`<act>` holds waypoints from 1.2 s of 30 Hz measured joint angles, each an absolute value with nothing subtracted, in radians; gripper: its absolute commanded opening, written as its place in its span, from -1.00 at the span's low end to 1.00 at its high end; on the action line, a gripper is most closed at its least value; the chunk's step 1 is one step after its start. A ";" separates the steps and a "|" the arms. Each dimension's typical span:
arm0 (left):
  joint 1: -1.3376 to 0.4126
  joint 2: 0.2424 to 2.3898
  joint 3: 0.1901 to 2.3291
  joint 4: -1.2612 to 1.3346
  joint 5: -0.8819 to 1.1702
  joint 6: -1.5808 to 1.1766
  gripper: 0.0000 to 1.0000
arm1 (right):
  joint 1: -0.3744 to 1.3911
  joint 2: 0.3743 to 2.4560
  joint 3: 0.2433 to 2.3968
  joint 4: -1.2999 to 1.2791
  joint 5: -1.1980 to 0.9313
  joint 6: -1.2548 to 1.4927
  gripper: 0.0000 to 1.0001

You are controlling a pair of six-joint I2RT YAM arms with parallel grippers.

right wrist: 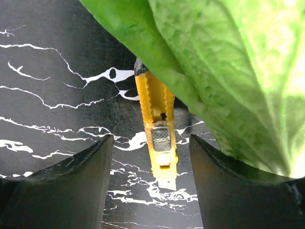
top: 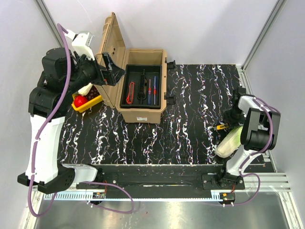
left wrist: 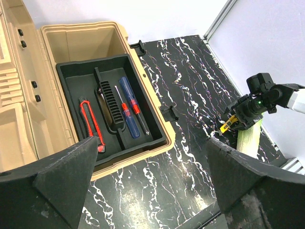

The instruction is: Pack the tool kit

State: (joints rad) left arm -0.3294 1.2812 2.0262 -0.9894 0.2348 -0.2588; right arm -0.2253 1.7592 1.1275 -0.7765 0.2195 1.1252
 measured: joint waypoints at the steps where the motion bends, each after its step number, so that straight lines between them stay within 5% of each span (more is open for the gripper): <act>1: -0.329 1.281 2.026 -0.989 0.235 -0.258 0.98 | -0.225 1.768 1.127 -0.775 0.220 1.130 0.35; 5: -0.329 1.281 2.026 -0.988 0.235 -0.258 0.98 | -0.222 1.791 1.130 -0.764 0.220 1.140 0.18; 16: -0.329 1.282 2.027 -0.989 0.220 -0.258 0.98 | -0.205 1.800 1.132 -0.759 0.269 1.135 -0.81; 22: -0.329 1.282 2.027 -0.989 0.220 -0.259 0.98 | -0.125 1.800 1.150 -0.725 0.327 1.055 -1.00; 36: -0.329 1.282 2.027 -0.989 0.221 -0.259 0.98 | 0.113 1.634 1.342 -0.559 0.210 0.851 -1.00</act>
State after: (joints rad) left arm -0.3294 1.2816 2.0266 -0.9890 0.2207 -0.2588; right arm 0.1127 1.6344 1.3418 -0.5591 0.2096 0.8509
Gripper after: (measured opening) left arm 0.988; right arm 0.170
